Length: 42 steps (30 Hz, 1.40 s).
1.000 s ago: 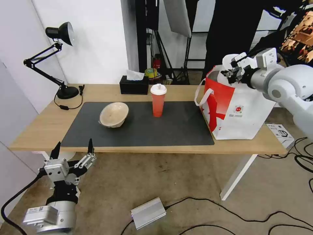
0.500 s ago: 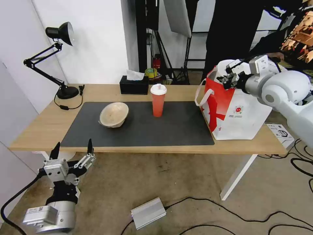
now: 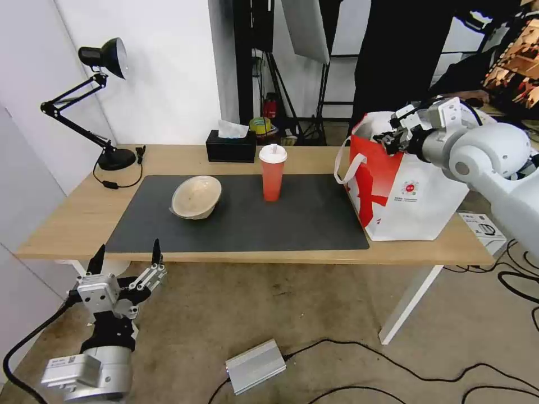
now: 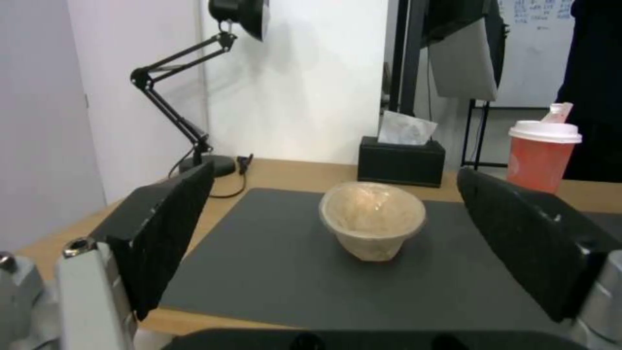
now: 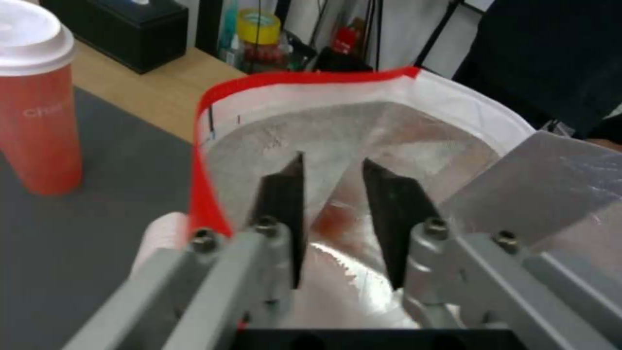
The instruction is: Pick up the trash from the table and place it into the takeout bag.
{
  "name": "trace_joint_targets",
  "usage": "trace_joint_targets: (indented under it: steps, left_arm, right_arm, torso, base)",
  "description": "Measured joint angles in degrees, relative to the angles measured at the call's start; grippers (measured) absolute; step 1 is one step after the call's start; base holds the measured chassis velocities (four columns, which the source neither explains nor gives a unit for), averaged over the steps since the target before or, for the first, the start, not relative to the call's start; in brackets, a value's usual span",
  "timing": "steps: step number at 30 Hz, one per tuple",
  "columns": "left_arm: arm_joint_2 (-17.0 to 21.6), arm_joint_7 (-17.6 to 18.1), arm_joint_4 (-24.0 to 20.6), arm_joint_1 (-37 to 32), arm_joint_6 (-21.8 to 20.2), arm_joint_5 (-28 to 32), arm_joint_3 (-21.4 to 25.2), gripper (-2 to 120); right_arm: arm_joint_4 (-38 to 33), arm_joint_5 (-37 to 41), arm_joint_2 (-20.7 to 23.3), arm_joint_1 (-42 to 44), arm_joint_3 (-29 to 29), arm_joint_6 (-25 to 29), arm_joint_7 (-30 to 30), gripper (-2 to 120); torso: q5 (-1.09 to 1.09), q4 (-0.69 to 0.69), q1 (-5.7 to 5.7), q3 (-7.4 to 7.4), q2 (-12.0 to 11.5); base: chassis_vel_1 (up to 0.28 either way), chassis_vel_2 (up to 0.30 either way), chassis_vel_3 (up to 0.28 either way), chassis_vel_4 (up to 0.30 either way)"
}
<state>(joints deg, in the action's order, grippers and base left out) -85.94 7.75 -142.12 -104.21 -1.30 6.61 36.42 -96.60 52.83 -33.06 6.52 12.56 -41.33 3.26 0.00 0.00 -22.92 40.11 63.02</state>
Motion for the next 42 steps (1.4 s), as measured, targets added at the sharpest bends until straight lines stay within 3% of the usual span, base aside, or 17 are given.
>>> trace_joint_targets:
  steps: [13, 20, 42]
  left_arm:
    - [0.2, 0.0, -0.6, -0.1, 0.1, -0.2, 0.3, 100]
    - [0.1, 0.0, -0.6, 0.0, 0.1, -0.1, 0.3, 100]
    - [0.5, 0.0, -1.0, -0.1, 0.1, 0.1, 0.7, 100]
  right_arm:
    - [-0.2, -0.2, -0.7, 0.0, -0.3, 0.0, 1.2, 79]
    - [-0.7, -0.2, -0.9, -0.2, -0.5, 0.0, 2.0, 98]
    - [-9.6, 4.6, 0.2, -1.9, -6.9, 0.0, 5.4, 100]
  torso:
    - [0.00, 0.00, 0.00, 0.00, 0.0]
    - [0.00, 0.00, 0.00, 0.00, 0.0]
    - [0.00, 0.00, 0.00, 0.00, 0.0]
  base:
    - [0.000, 0.000, 0.000, 0.000]
    - [0.000, 0.000, 0.000, 0.000]
    - [0.000, 0.000, 0.000, 0.000]
